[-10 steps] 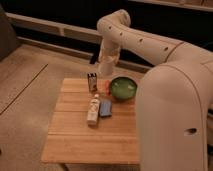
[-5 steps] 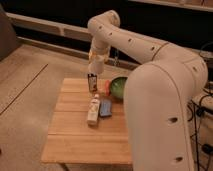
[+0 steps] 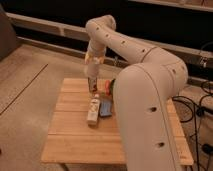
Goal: Place the ceramic cup over the eraser
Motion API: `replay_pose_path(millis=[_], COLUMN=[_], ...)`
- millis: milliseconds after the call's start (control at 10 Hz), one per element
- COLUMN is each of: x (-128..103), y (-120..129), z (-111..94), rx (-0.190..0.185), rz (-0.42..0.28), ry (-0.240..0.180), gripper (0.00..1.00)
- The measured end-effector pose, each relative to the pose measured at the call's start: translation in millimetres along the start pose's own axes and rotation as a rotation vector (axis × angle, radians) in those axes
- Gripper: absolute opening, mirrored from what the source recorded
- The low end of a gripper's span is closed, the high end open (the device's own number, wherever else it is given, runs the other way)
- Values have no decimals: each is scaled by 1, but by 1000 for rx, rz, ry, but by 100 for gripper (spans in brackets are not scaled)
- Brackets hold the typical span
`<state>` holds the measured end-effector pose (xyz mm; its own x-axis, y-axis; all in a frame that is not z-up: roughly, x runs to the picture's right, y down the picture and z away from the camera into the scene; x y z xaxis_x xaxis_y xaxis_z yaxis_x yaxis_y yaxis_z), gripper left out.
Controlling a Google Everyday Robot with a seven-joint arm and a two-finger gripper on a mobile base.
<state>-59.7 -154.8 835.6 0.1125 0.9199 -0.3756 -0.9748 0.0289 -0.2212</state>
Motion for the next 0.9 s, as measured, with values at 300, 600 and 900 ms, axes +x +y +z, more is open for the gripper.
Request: replay_pose_path(millis=[300,600,900], x=[0,0,0], y=[-4,-5,-5], z=[15,16,17], rx=[-17,-18,-18], rz=[13,14,14], ry=[33,37,38], gripper=[0,0,0])
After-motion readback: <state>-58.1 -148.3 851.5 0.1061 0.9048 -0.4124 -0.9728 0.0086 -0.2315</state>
